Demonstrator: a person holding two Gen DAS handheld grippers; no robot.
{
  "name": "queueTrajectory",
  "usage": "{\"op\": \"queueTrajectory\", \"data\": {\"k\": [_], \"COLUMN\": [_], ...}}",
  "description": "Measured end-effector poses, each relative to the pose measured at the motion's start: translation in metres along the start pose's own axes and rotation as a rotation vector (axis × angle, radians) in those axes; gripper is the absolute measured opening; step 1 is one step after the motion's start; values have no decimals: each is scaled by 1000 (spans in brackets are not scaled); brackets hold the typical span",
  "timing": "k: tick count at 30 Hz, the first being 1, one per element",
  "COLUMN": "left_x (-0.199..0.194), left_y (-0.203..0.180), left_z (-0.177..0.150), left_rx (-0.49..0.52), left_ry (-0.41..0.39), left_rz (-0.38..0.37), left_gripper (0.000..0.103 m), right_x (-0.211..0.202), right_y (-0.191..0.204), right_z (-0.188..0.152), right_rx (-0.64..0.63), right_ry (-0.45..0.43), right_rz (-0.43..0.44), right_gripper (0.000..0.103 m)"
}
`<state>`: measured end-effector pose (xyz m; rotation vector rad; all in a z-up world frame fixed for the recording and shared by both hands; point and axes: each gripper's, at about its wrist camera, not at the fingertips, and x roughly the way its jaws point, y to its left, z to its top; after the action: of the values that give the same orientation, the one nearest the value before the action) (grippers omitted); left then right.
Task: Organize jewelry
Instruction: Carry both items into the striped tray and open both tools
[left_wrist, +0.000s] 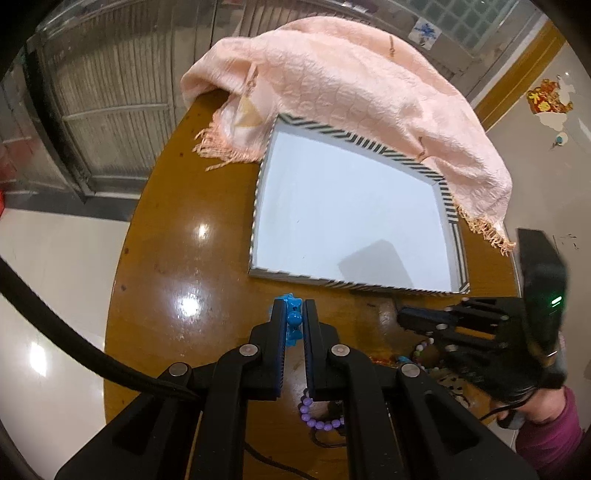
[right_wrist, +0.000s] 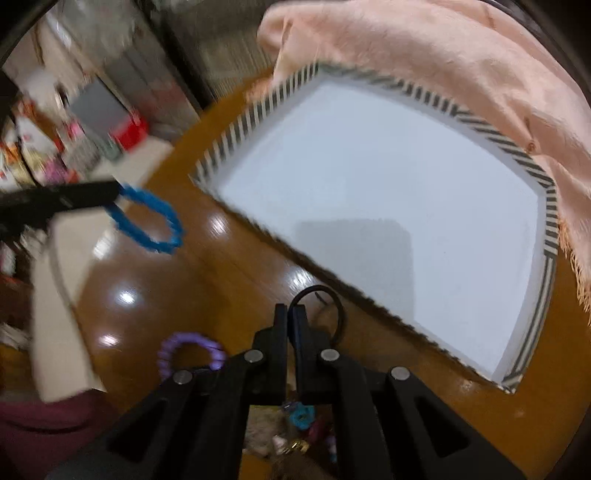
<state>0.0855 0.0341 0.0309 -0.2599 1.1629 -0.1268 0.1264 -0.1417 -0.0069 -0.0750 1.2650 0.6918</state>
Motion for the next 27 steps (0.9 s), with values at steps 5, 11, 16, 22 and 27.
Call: {"op": "queueTrajectory", "data": {"k": [5, 11, 16, 22, 27], "left_x": [-9, 1, 38, 84, 96], "left_y": [-13, -31, -32, -7, 5], "left_z": [18, 49, 67, 70, 64], "left_rx": [35, 62, 52, -20, -34], "left_ry": [-23, -30, 4, 77, 100], "left_rz": [-26, -64, -80, -39, 3], "left_gripper": [8, 8, 8, 8, 8], "right_x": [-36, -29, 1, 45, 67], "right_y": [-8, -19, -29, -27, -27], "right_z": [12, 38, 50, 64, 66], "right_rx": [35, 50, 72, 70, 75], "right_ry": [-90, -131, -87, -15, 36], "right_rz": [37, -28, -32, -15, -23], "right_gripper": [3, 3, 3, 3, 3]}}
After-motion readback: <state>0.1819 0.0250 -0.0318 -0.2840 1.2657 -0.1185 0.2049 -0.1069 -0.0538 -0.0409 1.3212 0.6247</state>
